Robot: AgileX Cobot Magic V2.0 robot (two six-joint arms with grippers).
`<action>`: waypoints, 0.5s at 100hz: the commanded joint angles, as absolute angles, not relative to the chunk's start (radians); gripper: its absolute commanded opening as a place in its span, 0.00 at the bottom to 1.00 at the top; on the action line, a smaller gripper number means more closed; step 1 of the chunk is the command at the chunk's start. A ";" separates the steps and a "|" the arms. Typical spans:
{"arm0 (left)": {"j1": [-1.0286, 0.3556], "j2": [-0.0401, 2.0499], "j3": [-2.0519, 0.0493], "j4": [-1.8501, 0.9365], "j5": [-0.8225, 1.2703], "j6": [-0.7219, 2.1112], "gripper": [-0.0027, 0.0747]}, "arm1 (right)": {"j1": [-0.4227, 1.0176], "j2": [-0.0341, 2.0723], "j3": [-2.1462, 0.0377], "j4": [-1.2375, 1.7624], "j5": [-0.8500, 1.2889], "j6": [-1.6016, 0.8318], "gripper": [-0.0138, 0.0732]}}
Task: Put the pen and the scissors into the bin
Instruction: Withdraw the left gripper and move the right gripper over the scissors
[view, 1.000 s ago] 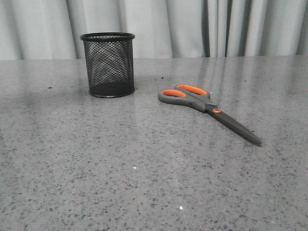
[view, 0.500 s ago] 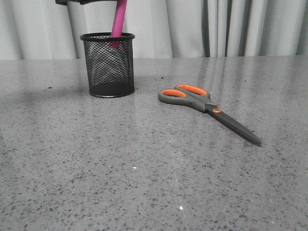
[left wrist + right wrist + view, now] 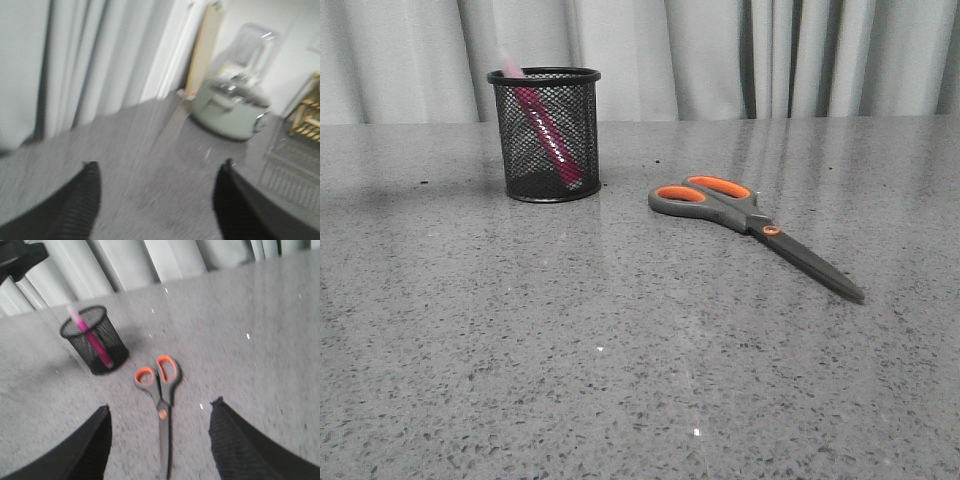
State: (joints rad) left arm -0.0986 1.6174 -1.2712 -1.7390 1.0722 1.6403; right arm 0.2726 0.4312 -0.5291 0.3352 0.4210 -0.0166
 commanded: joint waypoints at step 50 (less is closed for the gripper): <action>-0.148 0.906 -1.297 -1.298 1.209 1.415 0.20 | 0.574 1.107 -1.197 0.220 0.633 -0.241 0.52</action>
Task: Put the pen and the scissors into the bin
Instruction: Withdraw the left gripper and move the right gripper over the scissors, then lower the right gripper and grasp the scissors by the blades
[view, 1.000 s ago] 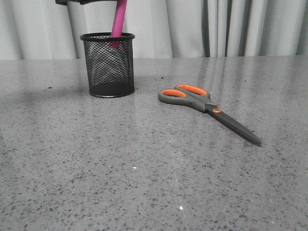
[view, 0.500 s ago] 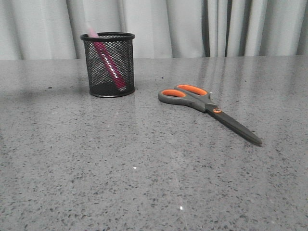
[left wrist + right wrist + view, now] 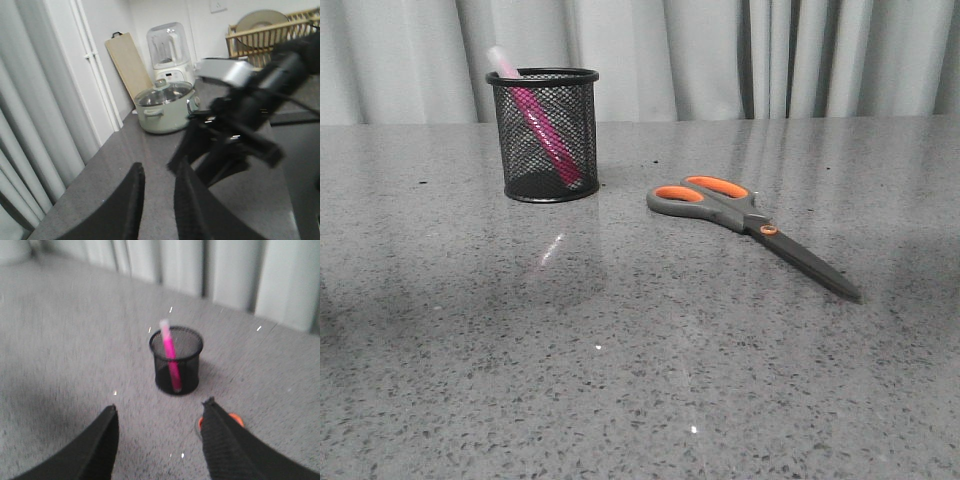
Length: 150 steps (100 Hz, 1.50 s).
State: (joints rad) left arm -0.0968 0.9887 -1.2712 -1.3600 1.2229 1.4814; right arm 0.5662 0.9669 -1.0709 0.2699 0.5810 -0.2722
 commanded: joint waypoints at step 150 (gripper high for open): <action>-0.256 0.510 -1.051 -0.999 0.987 1.215 0.20 | 0.486 1.596 -1.420 0.066 1.118 -0.030 0.66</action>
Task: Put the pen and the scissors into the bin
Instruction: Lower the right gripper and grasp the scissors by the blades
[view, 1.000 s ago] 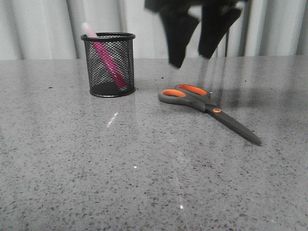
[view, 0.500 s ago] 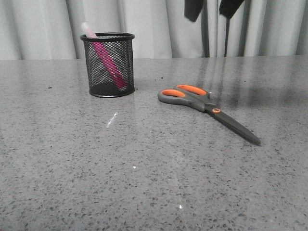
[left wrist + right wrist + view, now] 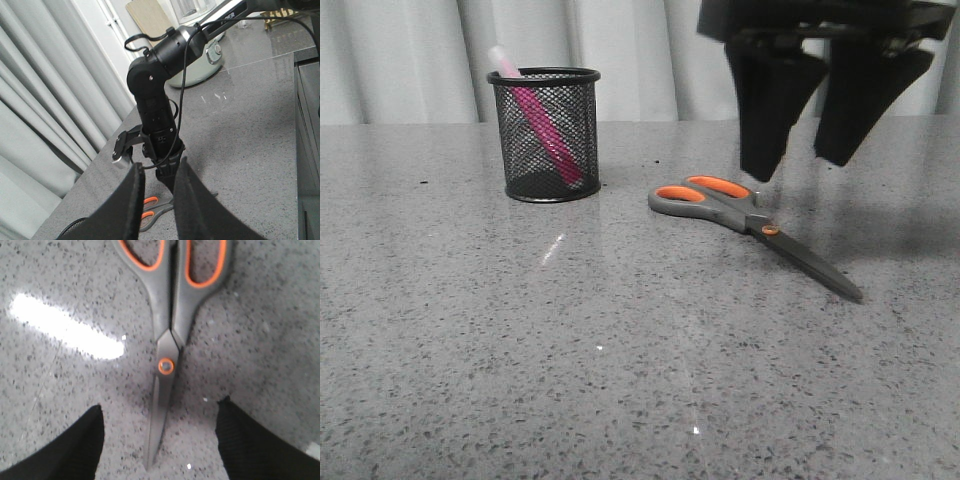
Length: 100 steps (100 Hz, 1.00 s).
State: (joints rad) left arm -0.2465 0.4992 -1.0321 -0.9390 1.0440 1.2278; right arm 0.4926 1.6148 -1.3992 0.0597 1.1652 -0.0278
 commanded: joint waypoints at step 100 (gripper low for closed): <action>-0.257 0.510 -0.993 -1.068 1.009 1.215 0.20 | 0.486 1.726 -1.420 0.066 0.976 0.000 0.66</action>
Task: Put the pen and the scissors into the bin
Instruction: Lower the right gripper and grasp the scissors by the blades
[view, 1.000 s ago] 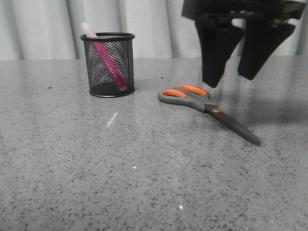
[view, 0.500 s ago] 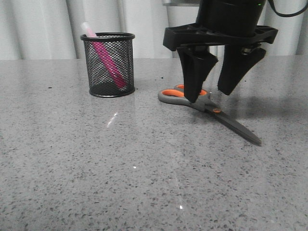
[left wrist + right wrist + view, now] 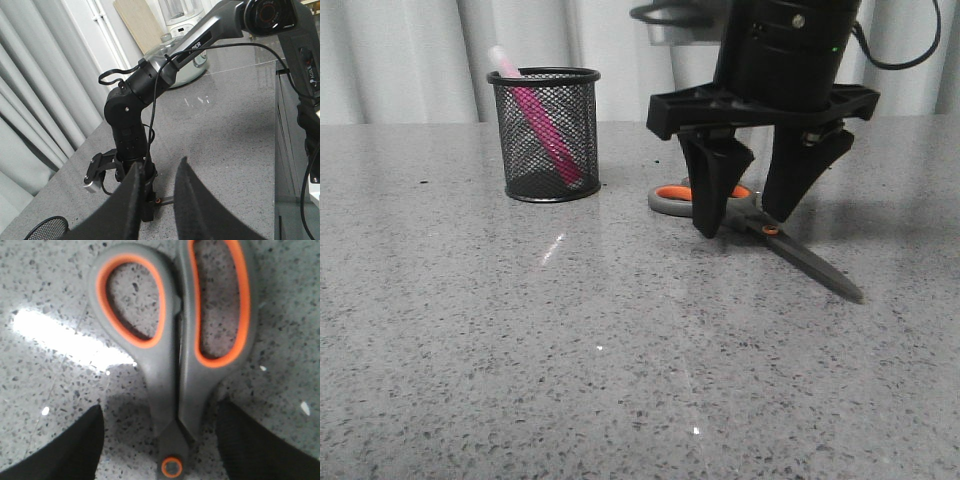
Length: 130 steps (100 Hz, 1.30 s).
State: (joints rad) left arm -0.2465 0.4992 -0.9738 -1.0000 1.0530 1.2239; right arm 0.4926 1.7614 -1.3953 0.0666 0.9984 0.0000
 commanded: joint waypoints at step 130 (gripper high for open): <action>-0.283 0.510 -0.993 -1.050 1.002 1.215 0.20 | 0.486 1.667 -1.446 -0.021 0.938 0.022 0.08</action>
